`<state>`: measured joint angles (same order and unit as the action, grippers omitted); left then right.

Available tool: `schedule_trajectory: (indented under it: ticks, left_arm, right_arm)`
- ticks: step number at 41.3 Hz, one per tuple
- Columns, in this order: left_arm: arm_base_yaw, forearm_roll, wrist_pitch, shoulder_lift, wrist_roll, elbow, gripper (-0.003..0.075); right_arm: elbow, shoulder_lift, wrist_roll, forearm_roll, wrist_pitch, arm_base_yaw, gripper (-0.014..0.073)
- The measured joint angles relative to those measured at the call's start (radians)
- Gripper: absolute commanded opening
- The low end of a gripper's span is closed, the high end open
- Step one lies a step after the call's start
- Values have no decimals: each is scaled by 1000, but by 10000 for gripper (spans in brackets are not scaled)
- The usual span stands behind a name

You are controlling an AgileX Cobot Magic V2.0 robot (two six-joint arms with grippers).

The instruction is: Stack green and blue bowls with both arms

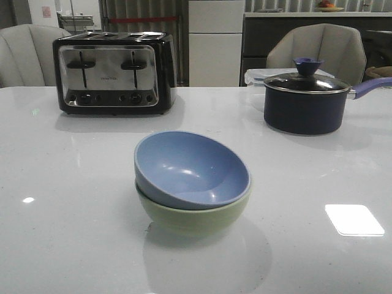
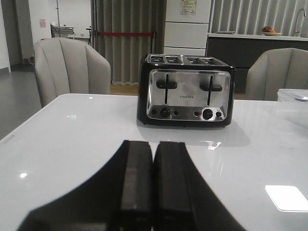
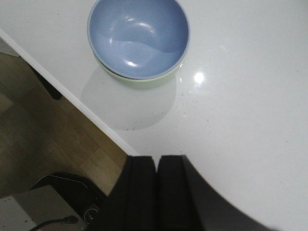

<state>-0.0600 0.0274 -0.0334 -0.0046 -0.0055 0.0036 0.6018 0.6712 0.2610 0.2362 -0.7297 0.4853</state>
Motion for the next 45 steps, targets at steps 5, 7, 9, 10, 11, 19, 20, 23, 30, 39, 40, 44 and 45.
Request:
schedule_trajectory:
  ticks: [5, 7, 9, 10, 11, 19, 20, 23, 30, 39, 40, 44, 45]
  left_arm:
    - [0, 0, 0, 0, 0, 0, 93]
    - [0, 0, 0, 0, 0, 0, 93]
    - [0, 0, 0, 0, 0, 0, 93]
    - [0, 0, 0, 0, 0, 0, 93]
    - [0, 0, 0, 0, 0, 0, 93]
    - [0, 0, 0, 0, 0, 0, 93]
    - [0, 0, 0, 0, 0, 0, 93]
    - [0, 0, 0, 0, 0, 0, 93]
    - [0, 0, 0, 0, 0, 0, 93]
    - [0, 0, 0, 0, 0, 0, 93]
    - [0, 0, 0, 0, 0, 0, 93]
    - [0, 0, 0, 0, 0, 0, 93]
    - [0, 0, 0, 0, 0, 0, 93]
  right_arm:
    - [0, 0, 0, 0, 0, 0, 52]
    - [0, 0, 0, 0, 0, 0, 52]
    - [0, 0, 0, 0, 0, 0, 52]
    - [0, 0, 0, 0, 0, 0, 52]
    - [0, 0, 0, 0, 0, 0, 52]
    - [-40, -59, 0, -2, 26, -29, 52]
    - [-53, -87, 0, -2, 40, -49, 52]
    - [-113, -162, 0, -5, 94, -118, 52]
    - [-286, -396, 0, -7, 292, -310, 52]
    - [-508, -596, 0, -7, 509, -458, 52]
    - [-525, -612, 0, -7, 531, -463, 52]
    - [-598, -657, 0, -7, 590, -472, 52]
    - [-609, -667, 0, -7, 602, -472, 52]
